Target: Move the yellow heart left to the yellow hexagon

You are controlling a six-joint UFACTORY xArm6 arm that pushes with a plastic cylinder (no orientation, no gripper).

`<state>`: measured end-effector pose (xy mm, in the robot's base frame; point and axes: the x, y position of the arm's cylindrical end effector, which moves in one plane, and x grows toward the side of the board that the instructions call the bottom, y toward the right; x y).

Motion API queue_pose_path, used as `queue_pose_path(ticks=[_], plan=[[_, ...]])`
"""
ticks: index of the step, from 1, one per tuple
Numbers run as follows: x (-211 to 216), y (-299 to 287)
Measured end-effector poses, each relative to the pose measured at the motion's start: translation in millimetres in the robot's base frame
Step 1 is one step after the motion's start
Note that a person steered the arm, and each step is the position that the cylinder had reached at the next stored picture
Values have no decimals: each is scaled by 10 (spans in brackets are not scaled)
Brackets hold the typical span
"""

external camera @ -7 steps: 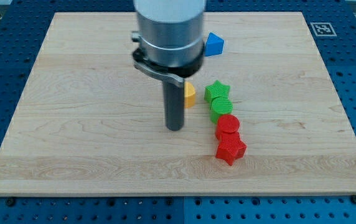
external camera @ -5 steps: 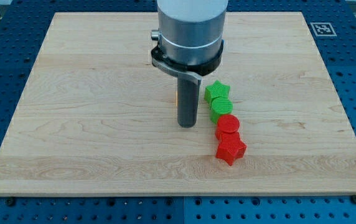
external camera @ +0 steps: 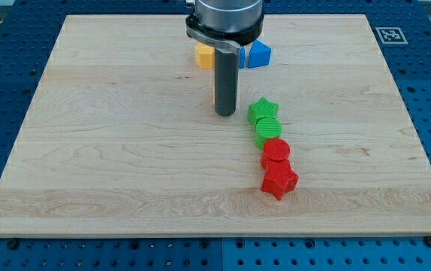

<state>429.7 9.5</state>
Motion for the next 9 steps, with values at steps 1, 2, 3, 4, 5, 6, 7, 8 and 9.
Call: queue_pose_path(ticks=[1,2,3,4,5,6,7,8,9], plan=[[-22,0],[-118,0],[-163,50],[-163,198],[-247,254],[-426,182],[-549,-14],[-583,-198],[-583,-264]])
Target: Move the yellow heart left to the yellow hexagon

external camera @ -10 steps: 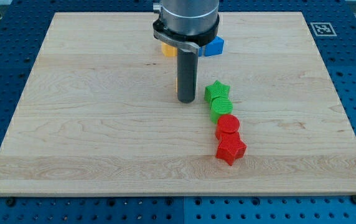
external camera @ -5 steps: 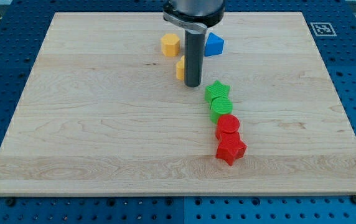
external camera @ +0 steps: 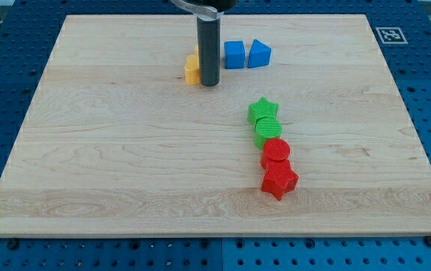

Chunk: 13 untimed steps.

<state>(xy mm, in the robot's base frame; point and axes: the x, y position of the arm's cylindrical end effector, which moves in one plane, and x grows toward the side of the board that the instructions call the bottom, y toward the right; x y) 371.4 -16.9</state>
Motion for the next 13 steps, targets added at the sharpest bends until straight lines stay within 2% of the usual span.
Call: queue_pose_path(ticks=[5,9,13], plan=[[15,-204],[-84,-708],[-59,-282]])
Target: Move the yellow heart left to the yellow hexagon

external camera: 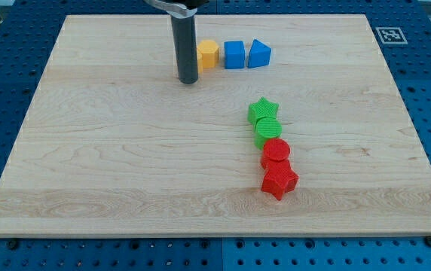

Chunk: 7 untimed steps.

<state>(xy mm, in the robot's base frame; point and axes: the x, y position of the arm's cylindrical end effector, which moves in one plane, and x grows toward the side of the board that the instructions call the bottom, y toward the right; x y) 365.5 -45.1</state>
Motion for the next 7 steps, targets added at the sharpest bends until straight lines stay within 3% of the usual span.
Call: queue_pose_path(ticks=[7], plan=[[-178,-249]])
